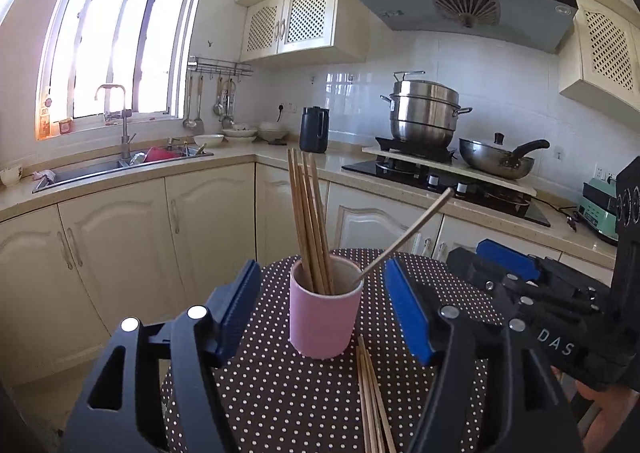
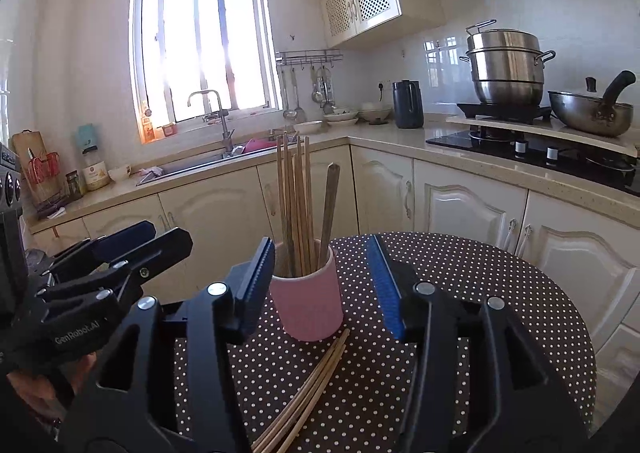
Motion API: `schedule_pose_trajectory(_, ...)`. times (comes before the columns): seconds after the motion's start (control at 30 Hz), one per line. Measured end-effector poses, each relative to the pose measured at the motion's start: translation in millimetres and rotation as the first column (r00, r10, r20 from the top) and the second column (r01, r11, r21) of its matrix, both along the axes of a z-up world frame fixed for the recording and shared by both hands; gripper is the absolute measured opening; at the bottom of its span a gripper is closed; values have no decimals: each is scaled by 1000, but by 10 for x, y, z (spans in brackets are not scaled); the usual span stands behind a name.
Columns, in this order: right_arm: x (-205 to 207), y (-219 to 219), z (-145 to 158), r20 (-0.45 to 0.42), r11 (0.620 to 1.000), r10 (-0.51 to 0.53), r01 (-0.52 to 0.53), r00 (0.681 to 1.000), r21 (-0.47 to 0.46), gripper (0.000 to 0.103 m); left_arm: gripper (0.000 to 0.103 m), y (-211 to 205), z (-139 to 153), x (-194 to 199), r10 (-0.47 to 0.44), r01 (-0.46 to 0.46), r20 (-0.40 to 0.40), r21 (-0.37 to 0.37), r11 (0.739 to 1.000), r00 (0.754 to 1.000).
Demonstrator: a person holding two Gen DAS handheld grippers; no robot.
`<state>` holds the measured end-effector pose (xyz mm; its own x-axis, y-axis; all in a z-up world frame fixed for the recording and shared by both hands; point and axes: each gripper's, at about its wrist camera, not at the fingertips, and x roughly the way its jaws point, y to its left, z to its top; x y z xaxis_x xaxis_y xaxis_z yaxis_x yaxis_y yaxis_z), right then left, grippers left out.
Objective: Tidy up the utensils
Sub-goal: 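Open both tools and withdraw them from the cup toward the pile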
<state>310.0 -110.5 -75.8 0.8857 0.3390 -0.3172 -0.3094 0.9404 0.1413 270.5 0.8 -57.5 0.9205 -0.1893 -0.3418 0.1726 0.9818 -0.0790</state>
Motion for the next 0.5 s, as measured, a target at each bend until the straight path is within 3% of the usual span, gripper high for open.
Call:
schedule_pose_trajectory(0.2, -157, -48, -141, -78, 999, 2, -5, 997, -37, 50, 64, -34, -250, 27, -29, 31, -185, 8, 999, 982)
schedule_pose_trajectory(0.5, -221, -122, -482, -234, 998, -9, -7, 972, -69, 52, 64, -185, -595, 17, -55, 83, -344, 67, 994, 937)
